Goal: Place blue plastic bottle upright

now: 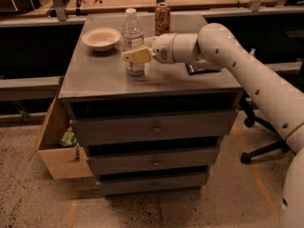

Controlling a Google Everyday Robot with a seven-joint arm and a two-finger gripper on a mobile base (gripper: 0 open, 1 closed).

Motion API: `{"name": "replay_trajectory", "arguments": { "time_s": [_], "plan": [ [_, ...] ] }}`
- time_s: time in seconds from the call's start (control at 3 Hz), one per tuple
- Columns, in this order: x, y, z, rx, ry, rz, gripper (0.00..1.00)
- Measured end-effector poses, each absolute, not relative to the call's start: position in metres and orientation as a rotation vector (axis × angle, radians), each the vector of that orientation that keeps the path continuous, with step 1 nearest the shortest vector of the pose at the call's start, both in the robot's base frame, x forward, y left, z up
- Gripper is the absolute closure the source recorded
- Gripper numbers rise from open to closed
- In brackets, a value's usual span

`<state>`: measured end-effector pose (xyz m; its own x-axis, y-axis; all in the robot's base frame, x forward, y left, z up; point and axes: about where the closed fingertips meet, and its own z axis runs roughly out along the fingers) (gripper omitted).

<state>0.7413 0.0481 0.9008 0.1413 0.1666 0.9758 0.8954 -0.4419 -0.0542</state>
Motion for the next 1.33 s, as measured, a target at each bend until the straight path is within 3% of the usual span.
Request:
{"name": "replay_trajectory", "arguments": {
  "time_s": [0.33,1.33],
  "plan": [
    [0.736,0.030,0.913,-1.790,-1.017,-1.402,0.00],
    [0.708,-0.029,0.955,-1.938,-0.796,-1.610,0.00]
  ]
}}
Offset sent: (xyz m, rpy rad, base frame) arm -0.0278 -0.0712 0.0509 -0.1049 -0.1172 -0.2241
